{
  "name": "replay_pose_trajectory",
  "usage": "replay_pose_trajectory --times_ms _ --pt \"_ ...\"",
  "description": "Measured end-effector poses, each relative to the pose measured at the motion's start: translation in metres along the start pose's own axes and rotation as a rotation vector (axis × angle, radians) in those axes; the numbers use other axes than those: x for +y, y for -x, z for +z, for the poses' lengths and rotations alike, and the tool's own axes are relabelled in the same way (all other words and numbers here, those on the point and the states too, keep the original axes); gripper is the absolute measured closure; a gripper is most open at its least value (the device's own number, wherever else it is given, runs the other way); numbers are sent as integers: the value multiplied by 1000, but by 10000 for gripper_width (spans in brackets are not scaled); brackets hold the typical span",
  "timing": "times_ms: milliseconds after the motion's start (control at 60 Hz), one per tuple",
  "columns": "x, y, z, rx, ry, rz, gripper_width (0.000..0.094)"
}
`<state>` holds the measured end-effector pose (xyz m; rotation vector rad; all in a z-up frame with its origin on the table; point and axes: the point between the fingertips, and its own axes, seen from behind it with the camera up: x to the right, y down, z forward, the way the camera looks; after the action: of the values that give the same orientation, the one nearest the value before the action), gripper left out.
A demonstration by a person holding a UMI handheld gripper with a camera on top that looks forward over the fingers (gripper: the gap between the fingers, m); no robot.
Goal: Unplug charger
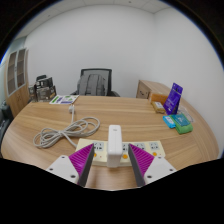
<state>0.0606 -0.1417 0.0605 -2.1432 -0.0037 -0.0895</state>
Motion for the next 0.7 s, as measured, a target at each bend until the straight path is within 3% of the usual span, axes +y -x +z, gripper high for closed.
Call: replay_pose_trajectory --times_ms 83,150,350,567,583,700 --pt "1 -5 23 14 5 1 443" --pt "-2 -7 29 29 -13 -9 688" --pt "-7 -6 28 -26 2 26 782" --pt "-12 -6 16 -56 22 63 792" --pt "-18 -6 10 -62 12 63 793" --pt "-144 -16 -48 -28 -357 -102 793"
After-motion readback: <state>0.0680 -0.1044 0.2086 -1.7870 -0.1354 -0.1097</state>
